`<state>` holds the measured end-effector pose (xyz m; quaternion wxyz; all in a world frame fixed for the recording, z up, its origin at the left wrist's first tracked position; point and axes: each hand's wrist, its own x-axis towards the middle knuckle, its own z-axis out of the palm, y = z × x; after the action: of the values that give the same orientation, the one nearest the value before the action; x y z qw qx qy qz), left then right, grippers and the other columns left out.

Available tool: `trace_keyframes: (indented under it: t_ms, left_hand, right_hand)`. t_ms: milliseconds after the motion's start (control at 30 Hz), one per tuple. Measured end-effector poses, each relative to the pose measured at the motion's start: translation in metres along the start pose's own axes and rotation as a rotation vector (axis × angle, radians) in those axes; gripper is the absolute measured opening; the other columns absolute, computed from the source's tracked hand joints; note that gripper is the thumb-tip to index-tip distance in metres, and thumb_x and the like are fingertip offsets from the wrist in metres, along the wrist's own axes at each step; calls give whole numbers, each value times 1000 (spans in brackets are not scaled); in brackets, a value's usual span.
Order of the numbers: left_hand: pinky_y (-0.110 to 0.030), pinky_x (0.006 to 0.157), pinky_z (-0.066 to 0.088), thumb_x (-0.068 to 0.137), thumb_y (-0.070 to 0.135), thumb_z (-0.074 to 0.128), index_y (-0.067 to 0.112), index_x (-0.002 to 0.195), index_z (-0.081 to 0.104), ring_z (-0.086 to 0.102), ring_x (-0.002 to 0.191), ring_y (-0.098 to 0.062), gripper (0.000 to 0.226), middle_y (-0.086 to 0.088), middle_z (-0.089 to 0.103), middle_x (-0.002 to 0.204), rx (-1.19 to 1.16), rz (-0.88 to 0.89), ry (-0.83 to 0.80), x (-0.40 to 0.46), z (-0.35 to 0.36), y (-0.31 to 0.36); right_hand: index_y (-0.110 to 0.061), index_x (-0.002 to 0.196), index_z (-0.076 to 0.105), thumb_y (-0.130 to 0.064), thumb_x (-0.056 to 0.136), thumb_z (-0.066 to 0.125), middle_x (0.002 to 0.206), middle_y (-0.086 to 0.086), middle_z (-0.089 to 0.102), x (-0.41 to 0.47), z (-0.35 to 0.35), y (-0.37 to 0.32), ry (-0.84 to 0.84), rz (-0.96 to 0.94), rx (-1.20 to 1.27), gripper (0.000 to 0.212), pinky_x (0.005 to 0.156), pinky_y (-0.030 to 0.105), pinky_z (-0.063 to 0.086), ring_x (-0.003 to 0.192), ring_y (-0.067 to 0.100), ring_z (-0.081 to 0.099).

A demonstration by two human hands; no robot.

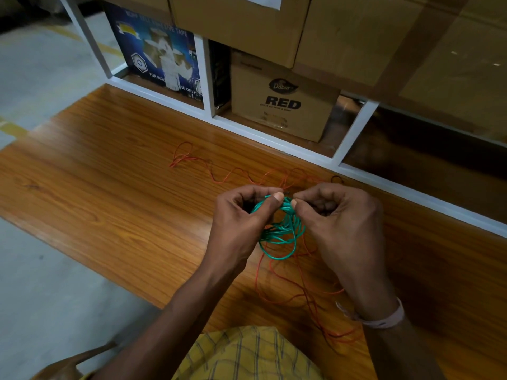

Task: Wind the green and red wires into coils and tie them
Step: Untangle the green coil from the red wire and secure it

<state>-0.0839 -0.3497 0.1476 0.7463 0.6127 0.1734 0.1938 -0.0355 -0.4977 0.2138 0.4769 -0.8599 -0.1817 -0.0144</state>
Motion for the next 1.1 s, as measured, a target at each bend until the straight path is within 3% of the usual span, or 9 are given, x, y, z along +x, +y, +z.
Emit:
trace_keyframes:
  t_ms: [333,467,567,800,967,1033,1100]
  left_hand:
    - [-15,63,48,95,5,76,3,100,81,64,67,3,7,8,74,74,32,40,-79,-1,1,3]
    - [-16,65,50,96,8,75,6,102,81,67,72,2,8,1,78,83,75,58,-130,-2,0,6]
    - [-15,66,50,98,7,73,6,104,81,68,74,2,10,3,78,85,109,69,-175,-3,-2,10]
    - [-13,64,49,98,7,73,5,103,80,67,71,3,9,3,78,84,168,78,-207,0,-5,12]
    - [-25,75,53,99,10,71,14,102,80,71,84,-9,10,-2,79,92,211,29,-262,6,-12,13]
    - [-18,69,47,101,9,68,15,102,79,65,75,-2,13,4,75,87,225,16,-289,8,-13,14]
    - [-14,62,42,102,14,68,14,100,77,58,68,0,10,4,69,82,223,0,-307,9,-14,17]
  right_hand:
    - [-18,93,81,-15,88,83,80,-12,77,0,1,5,26,18,74,6,62,9,54,74,-3,73]
    - [-22,104,75,-16,86,84,77,-4,76,4,-1,8,23,113,156,21,67,15,58,76,1,74]
    - [-23,113,77,-12,87,83,82,3,77,10,-7,12,-83,190,265,29,71,19,61,80,8,76]
    - [-11,94,77,-6,92,75,85,4,79,15,-6,20,-156,214,383,6,63,18,55,77,8,74]
    - [-22,89,76,-16,93,76,88,-3,78,19,-6,26,-180,145,213,7,75,34,58,86,9,73]
    - [-24,88,77,-21,92,78,90,-5,76,21,-6,27,-182,112,149,5,81,38,57,88,9,71]
    - [-23,87,78,-21,91,78,89,-6,76,22,-7,25,-196,120,169,5,82,34,56,87,7,70]
